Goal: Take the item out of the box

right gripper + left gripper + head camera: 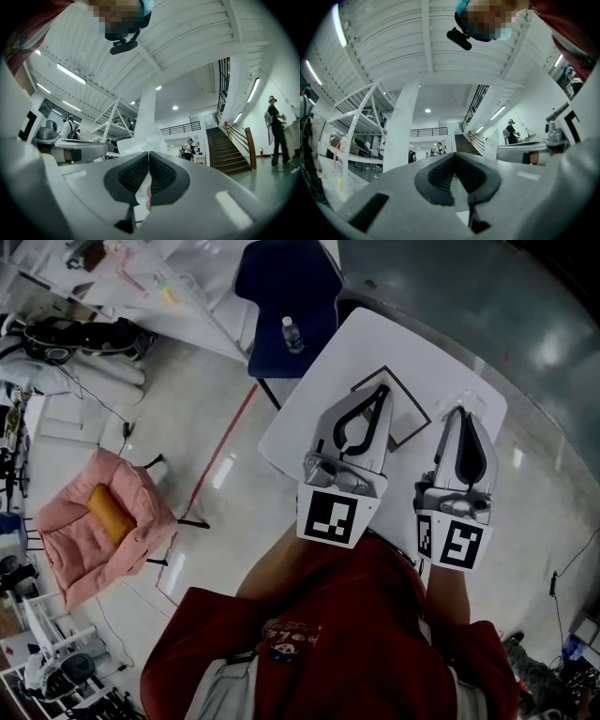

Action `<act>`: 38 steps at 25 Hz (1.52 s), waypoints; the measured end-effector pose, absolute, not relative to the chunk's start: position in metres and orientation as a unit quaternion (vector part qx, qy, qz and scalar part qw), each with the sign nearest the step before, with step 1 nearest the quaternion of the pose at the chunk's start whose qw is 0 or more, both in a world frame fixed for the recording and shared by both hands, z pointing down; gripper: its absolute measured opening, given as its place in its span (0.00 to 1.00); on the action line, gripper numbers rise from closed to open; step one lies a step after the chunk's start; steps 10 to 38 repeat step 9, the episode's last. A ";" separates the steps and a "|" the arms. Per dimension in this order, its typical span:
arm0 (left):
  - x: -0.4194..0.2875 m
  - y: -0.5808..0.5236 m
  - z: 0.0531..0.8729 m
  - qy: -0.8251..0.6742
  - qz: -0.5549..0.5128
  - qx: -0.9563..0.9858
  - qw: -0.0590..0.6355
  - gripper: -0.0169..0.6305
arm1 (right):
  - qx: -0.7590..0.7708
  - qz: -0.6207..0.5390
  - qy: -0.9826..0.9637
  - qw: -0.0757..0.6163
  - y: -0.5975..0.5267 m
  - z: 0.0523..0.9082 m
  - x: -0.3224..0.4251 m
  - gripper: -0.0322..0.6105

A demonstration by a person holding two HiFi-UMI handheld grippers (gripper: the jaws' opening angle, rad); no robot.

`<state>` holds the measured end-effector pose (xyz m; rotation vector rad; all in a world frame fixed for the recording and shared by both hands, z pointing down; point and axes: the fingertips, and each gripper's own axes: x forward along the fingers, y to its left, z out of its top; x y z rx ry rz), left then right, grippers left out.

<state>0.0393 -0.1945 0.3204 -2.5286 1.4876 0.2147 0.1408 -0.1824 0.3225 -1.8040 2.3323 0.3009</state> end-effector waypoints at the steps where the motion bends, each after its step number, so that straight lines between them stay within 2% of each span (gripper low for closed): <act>1: 0.040 -0.194 0.320 0.503 0.072 -0.855 0.100 0.03 | -0.606 0.100 0.784 0.090 -0.182 0.322 0.141 0.06; 38: 0.036 -0.197 0.322 0.503 0.072 -0.855 0.100 0.03 | -0.605 0.101 0.785 0.089 -0.185 0.324 0.137 0.06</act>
